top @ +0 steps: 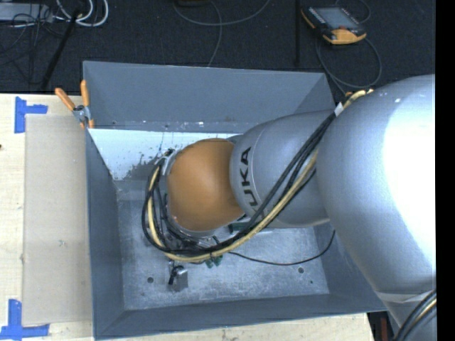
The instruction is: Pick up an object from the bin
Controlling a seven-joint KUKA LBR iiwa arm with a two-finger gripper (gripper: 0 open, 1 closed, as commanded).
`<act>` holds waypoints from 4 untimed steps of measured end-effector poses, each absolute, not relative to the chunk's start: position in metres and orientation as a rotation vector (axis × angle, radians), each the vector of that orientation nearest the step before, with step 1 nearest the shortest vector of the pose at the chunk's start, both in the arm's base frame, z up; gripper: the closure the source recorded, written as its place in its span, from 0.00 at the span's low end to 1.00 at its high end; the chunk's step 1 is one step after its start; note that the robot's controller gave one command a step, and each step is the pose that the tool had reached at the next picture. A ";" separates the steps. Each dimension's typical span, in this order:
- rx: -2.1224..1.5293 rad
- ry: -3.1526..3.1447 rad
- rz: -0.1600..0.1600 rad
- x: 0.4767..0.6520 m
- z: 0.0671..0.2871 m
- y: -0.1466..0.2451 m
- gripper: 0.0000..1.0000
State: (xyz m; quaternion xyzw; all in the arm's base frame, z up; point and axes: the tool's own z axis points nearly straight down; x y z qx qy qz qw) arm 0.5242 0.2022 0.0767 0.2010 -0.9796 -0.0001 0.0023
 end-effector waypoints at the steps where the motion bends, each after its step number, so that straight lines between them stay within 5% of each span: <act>1: 0.603 -3.092 0.005 0.552 0.154 0.133 0.00; 2: 0.668 -3.075 -0.003 0.557 0.068 0.111 0.00; 3: 0.665 -3.080 -0.004 0.560 0.073 0.111 1.00; 4: 0.661 -3.073 -0.002 0.557 0.070 0.110 0.00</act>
Offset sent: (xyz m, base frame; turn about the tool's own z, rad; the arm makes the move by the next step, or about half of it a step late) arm 0.0239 -0.0644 0.0731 0.0117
